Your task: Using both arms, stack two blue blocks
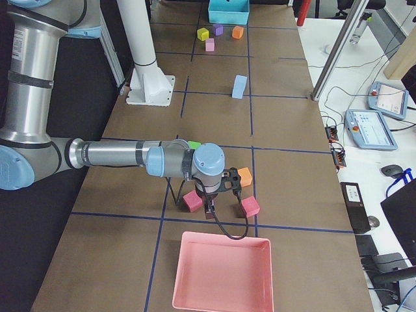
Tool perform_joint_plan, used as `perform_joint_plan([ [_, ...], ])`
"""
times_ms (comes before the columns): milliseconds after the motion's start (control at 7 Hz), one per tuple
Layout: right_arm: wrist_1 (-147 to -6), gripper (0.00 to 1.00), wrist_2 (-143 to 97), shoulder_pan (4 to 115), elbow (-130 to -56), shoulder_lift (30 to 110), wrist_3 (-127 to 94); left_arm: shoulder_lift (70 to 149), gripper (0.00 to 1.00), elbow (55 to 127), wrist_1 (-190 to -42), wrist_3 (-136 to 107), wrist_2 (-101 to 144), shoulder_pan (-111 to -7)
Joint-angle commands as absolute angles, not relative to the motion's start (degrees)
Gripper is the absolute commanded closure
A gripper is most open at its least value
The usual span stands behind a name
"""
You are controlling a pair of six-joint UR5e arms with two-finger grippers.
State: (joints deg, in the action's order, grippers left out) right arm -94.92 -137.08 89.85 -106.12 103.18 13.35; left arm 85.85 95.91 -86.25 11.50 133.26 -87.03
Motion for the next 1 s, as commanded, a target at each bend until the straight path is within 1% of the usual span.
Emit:
perform_joint_plan([
  [0, -94.9, 0.0, -136.9, 89.5, -105.6, 103.3, 13.5, 85.1, 0.0, 95.2, -86.9, 11.4, 132.9, -88.2],
  [286, -94.9, 0.0, -136.8, 89.1, -105.5, 103.4, 13.4, 85.2, 0.0, 95.7, -86.8, 11.6, 133.2, -88.2],
  [857, -94.9, 0.0, -137.2, 88.9, -105.2, 103.3, 13.4, 84.8, 0.0, 94.5, -87.5, 11.6, 133.0, -87.8],
])
